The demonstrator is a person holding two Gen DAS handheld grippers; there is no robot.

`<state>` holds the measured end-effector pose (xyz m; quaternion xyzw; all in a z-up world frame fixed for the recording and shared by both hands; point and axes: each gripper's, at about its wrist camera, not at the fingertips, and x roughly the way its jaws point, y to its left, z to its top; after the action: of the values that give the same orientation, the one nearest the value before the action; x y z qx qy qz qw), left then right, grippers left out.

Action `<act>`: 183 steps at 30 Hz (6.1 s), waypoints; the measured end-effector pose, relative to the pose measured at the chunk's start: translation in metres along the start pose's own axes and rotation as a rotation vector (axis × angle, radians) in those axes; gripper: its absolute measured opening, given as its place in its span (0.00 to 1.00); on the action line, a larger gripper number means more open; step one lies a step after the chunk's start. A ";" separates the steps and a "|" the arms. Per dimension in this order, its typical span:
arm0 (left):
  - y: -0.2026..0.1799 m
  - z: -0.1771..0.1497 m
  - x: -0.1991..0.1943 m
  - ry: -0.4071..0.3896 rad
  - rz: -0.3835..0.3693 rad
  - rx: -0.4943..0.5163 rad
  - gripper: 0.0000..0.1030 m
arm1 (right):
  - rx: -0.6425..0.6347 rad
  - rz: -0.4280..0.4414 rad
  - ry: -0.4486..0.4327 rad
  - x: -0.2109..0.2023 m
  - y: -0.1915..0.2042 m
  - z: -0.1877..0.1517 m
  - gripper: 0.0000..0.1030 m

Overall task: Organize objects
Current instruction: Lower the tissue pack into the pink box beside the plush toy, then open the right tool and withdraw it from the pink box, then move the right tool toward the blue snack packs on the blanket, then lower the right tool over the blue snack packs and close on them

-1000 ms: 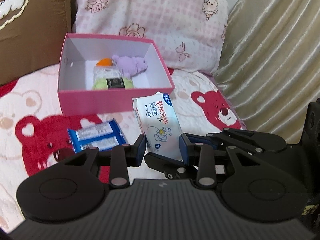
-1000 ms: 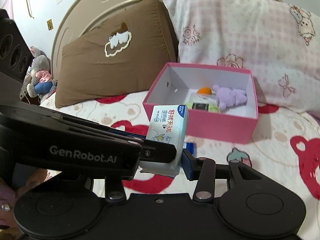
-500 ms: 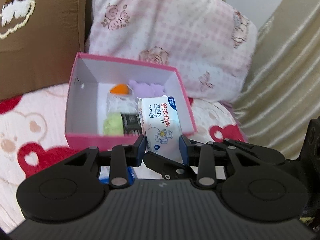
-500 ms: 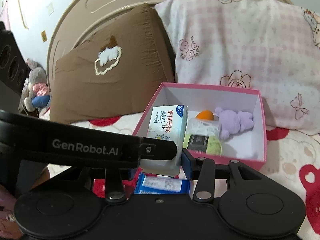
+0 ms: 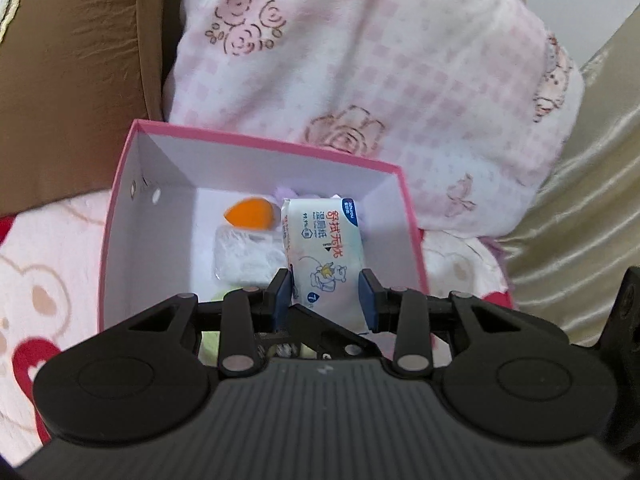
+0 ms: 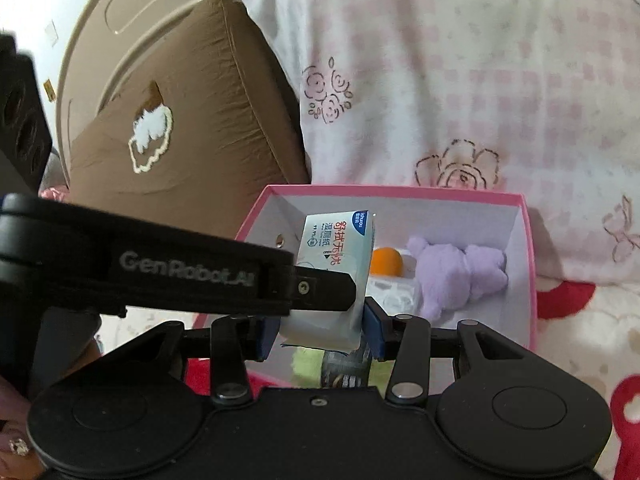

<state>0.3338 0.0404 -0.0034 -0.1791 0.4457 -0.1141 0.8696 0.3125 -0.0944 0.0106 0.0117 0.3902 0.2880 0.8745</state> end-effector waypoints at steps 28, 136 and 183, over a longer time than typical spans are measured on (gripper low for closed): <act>0.077 0.009 0.098 0.048 -0.024 -0.122 0.31 | 0.057 -0.067 0.152 0.119 -0.021 0.010 0.43; 0.062 -0.200 -0.074 -0.062 0.154 0.066 0.82 | -0.082 0.116 0.176 -0.024 0.041 -0.166 0.91; 0.096 -0.216 0.009 -0.118 0.119 -0.025 0.27 | 0.281 0.214 0.082 0.058 -0.033 -0.195 0.31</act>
<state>0.1664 0.0794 -0.1657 -0.1696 0.4048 -0.0461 0.8974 0.2256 -0.1317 -0.1723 0.1633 0.4586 0.3223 0.8119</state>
